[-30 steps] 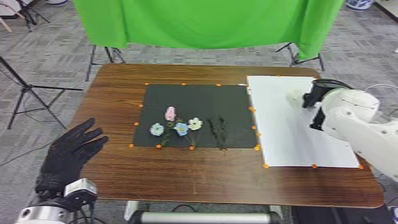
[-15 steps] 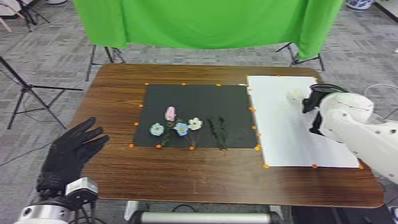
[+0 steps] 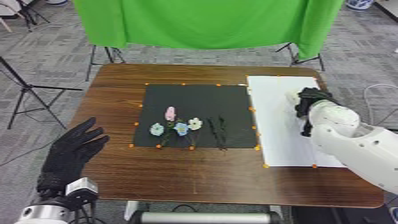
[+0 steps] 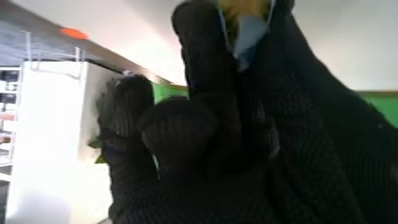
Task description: Arrange flowers
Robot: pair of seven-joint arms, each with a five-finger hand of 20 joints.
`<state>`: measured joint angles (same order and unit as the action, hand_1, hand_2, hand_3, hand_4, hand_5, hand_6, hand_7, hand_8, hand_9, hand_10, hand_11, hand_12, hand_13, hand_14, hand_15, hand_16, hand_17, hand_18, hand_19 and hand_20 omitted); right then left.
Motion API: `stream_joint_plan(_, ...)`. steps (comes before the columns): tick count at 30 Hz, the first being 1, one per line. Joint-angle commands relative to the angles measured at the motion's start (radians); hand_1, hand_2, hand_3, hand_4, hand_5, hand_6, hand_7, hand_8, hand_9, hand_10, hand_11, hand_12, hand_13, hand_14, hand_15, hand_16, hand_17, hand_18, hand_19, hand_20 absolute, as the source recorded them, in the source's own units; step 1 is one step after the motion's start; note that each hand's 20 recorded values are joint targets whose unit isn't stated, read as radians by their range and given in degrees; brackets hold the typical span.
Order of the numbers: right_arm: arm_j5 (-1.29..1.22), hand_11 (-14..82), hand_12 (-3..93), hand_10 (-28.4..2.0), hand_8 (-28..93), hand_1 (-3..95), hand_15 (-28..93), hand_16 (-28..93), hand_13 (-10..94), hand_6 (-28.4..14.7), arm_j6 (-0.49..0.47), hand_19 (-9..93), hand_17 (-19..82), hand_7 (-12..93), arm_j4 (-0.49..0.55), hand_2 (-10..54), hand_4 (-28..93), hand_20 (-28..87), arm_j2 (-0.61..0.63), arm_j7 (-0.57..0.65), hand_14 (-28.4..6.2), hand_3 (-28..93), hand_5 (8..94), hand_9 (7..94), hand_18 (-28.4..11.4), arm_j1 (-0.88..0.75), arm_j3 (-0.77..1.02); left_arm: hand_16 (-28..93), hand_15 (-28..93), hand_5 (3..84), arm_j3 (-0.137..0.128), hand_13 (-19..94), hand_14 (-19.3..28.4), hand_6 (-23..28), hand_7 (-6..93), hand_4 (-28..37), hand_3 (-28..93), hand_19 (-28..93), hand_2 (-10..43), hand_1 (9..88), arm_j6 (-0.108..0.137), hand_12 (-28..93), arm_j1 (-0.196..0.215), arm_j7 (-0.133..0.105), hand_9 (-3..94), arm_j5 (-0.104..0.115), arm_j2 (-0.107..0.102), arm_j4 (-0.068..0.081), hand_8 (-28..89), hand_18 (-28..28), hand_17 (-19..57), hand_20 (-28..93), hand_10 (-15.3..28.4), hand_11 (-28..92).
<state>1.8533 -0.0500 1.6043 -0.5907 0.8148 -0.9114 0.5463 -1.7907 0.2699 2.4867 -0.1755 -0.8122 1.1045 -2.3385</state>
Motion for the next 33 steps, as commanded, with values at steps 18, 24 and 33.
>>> stream_joint_plan(18,0.069,14.2,35.2,-6.7,0,53.8,82,17,77,1.8,0.163,93,36,25,0.052,-9.5,-28,30,-0.378,-0.150,-4.3,80,82.5,93.7,-20.3,0.156,-0.154,-10,49,37.9,-0.013,26,26.9,10.6,14.6,-19.6,83,60,5.0,24.5,-0.013,9,-0.026,0.033,34.2,-0.003,0.002,0.002,-10,24.1,-9.2,-7,19.6,26)
stream_joint_plan(24,0.101,14.2,35.3,-6.7,0,53.5,82,17,76,1.8,0.135,93,36,26,0.039,-9.5,-28,30,-0.394,-0.144,-4.5,80,82.2,93.6,-20.4,0.144,-0.197,-10,49,37.9,-0.015,26,26.8,10.6,14.6,-19.6,83,60,5.0,24.5,-0.018,9,-0.023,0.032,34.2,-0.001,0.005,0.004,-10,24.1,-9.2,-7,19.6,26)
stream_joint_plan(33,0.126,14.4,36.4,-6.7,0,53.2,82,17,76,1.7,0.086,93,35,27,0.027,-9.5,-28,29,-0.379,-0.098,-5.0,81,81.1,92.9,-20.5,0.123,-0.219,-10,49,37.9,-0.013,26,26.8,10.6,14.7,-19.5,83,60,5.0,24.4,-0.028,9,-0.035,0.047,34.4,-0.004,0.011,0.010,-10,24.0,-9.2,-7,19.7,25)
